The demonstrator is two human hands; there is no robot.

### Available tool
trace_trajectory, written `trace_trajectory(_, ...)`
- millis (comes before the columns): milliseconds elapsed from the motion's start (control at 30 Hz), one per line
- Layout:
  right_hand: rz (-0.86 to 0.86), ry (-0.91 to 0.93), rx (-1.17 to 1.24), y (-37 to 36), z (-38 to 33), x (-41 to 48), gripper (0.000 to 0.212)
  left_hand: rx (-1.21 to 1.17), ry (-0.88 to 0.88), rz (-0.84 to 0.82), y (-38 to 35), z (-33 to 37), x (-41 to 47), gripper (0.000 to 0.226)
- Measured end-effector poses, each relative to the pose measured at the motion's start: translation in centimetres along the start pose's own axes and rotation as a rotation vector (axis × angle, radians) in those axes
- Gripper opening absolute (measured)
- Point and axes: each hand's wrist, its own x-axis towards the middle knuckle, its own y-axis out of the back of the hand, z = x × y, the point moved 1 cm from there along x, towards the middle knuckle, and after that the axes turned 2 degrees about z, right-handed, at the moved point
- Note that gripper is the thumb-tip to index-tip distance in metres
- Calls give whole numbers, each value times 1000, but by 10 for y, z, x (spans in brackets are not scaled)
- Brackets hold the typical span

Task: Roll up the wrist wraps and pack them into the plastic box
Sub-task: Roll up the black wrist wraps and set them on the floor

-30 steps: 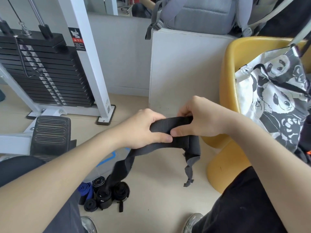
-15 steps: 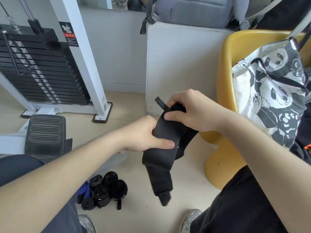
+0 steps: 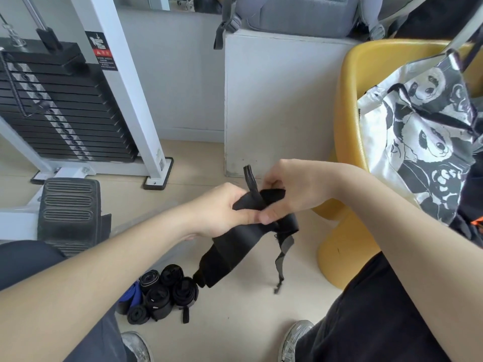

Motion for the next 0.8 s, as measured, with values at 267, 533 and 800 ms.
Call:
trace_trajectory(267, 54, -83, -233, -4, 0, 10, 26, 126, 42, 38, -3, -1, 6, 17)
trace_trajectory(533, 263, 17, -194, -1, -10, 13, 37, 109, 180, 132, -8, -19, 9, 46)
trace_trajectory(800, 397, 31, -397, -1, -4, 18, 37, 247, 249, 174, -34, -21, 4, 49)
